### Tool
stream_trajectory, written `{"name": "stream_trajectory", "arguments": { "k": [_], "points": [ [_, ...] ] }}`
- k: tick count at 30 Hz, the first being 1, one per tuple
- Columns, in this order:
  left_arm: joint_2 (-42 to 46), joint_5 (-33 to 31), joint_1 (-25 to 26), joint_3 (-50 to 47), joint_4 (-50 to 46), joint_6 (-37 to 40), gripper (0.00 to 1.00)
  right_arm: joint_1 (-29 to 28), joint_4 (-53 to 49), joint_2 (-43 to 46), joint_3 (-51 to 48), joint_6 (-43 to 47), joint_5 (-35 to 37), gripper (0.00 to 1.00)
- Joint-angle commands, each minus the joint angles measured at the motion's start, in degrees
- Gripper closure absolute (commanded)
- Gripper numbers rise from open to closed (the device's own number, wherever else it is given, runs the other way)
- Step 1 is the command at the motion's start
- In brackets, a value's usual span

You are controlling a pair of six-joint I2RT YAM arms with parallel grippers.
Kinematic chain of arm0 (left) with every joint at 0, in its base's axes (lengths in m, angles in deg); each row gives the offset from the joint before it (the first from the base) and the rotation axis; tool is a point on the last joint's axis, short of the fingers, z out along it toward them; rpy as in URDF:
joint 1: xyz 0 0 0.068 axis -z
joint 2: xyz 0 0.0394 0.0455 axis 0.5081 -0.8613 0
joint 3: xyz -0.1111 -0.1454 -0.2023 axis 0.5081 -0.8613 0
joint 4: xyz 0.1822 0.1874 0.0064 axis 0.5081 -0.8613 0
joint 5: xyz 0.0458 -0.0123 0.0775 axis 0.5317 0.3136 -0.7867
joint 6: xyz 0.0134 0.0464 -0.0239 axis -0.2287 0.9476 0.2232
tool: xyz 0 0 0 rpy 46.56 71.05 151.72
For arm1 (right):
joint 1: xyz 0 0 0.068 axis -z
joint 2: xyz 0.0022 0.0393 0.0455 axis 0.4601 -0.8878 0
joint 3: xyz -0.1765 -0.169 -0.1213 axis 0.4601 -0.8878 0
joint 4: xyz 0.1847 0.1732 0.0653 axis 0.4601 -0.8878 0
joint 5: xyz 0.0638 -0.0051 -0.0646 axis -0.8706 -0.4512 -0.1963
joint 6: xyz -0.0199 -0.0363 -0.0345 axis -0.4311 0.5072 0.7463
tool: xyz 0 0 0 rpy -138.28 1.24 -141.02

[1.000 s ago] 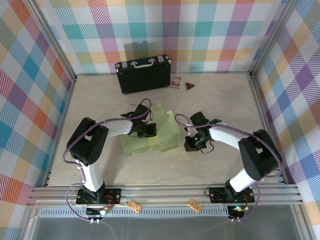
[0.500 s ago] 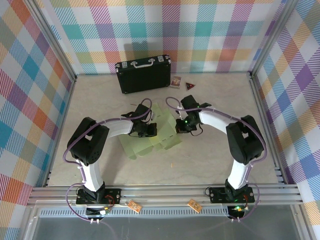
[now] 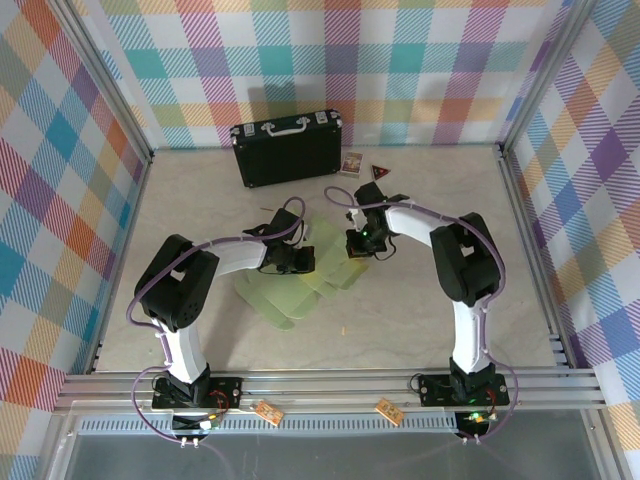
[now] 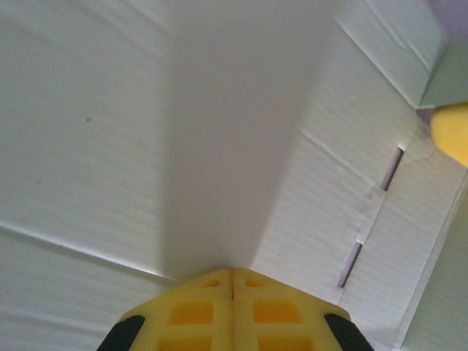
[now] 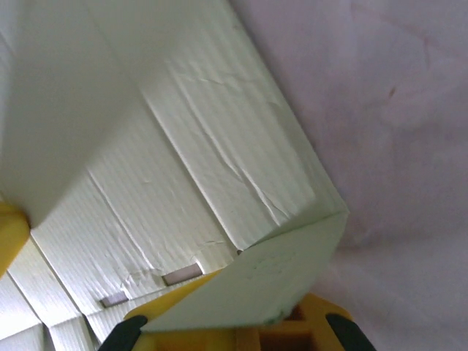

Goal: Fold the paper box

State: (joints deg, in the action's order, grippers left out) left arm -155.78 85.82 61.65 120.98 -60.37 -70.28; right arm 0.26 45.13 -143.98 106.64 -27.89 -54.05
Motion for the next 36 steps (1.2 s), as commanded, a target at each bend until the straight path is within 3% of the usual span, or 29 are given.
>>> {"name": "stream_trajectory", "arguments": {
  "k": [1, 9, 14, 17, 20, 23, 29, 36],
  "points": [
    [-5.32, -3.74, 1.2, -3.79, -8.17, 1.21, 1.0, 0.93, -1.17, -1.58, 2.35, 0.61, -2.24, 1.0],
    [-5.16, -3.9, 1.23, -3.85, -8.3, 1.26, 1.0, 1.91, 1.16, 6.14, -0.46, 3.96, -5.64, 0.99],
    [-4.89, -4.25, 1.17, -3.9, -8.5, 1.16, 1.0, 2.73, 5.64, 16.01, -7.84, 3.74, -8.01, 0.69],
    [-4.73, -4.22, 1.22, -3.94, -8.42, 1.13, 1.0, 4.58, 7.56, 20.68, -12.91, 0.77, -5.35, 0.52],
    [-4.46, -4.18, 1.21, -4.07, -8.41, 1.25, 1.0, 7.42, 6.72, 21.81, -15.87, -1.66, -0.9, 0.51],
    [-4.12, -3.76, 1.23, -4.32, -8.07, 1.35, 1.0, 8.46, 5.11, 21.26, -17.75, -0.67, 2.25, 0.58],
    [-3.19, -2.71, 1.22, -5.2, -6.98, 1.03, 1.0, 7.98, 9.35, 20.65, -22.84, 1.97, -4.4, 0.59],
    [-1.1, -2.37, 1.29, -7.05, -3.36, -0.7, 1.0, 7.8, 18.41, 21.25, -24.22, -11.26, -14.08, 0.47]
  ]
}}
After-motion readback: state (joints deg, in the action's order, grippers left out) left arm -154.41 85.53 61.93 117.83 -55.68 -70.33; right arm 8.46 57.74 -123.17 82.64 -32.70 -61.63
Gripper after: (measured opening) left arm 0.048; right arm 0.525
